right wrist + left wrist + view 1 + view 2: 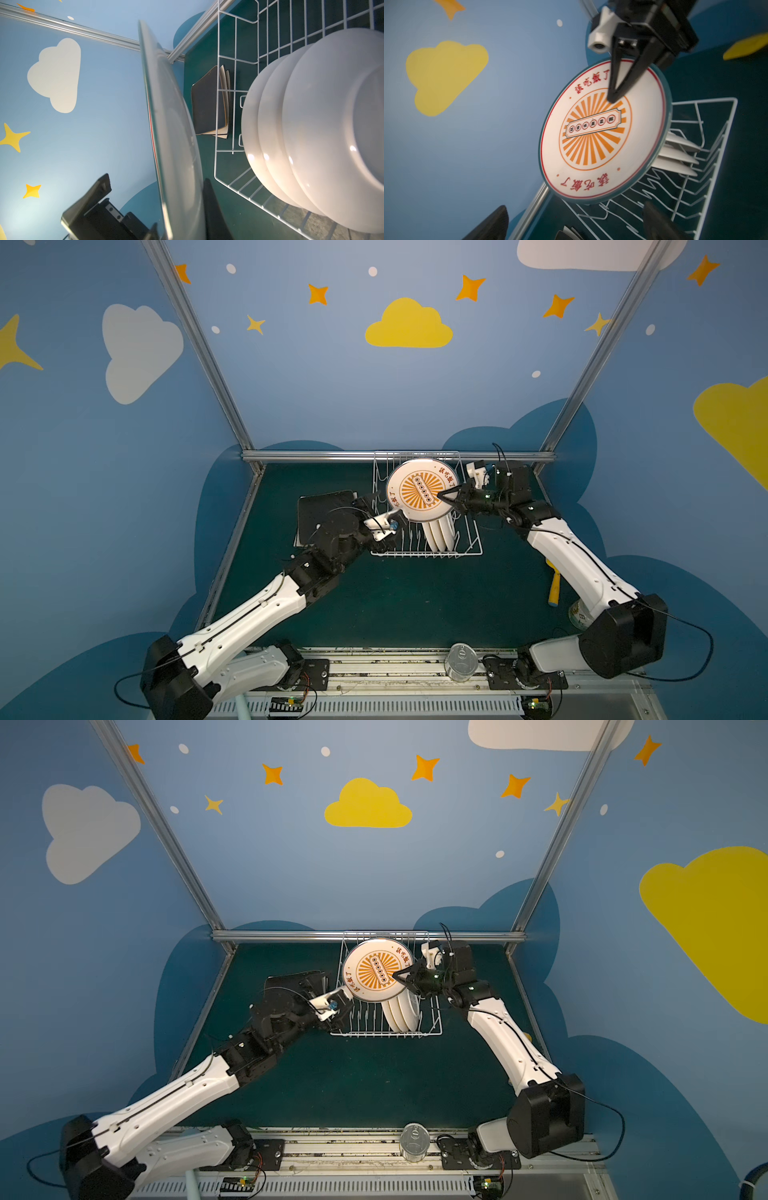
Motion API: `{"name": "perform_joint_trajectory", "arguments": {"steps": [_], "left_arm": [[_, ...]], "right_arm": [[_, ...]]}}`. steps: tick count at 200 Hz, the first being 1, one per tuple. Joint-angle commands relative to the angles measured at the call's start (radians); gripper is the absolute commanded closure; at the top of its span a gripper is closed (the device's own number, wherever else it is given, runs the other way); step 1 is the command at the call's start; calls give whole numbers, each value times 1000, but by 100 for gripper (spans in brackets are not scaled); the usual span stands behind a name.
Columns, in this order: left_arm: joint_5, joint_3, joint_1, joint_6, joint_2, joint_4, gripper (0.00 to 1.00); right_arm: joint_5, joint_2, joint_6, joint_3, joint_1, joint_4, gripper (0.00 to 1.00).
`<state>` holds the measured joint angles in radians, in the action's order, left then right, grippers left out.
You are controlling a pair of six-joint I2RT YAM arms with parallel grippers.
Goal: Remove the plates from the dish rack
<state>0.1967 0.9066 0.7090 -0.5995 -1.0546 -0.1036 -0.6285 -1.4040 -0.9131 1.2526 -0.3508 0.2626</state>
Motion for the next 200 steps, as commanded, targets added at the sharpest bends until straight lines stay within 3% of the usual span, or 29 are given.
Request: {"name": "perform_joint_trajectory", "arguments": {"steps": [1,46,69,163,200], "left_arm": [[-98,52,-62,362,39,38,0],[-282,153,-250,964,-19,116,0],[-361,171,-285,1152,-77,105,0],[-768,279,-302,1389,-391,10,2],[-861,317,-302,1423,-458,-14,18]], "right_arm": [[0,45,35,-2,3,-63,100],[-1,57,60,-19,5,-76,100],[-9,70,76,-32,4,-90,100],[-69,67,111,-53,2,-118,100],[-80,62,116,-60,3,-117,100]]}}
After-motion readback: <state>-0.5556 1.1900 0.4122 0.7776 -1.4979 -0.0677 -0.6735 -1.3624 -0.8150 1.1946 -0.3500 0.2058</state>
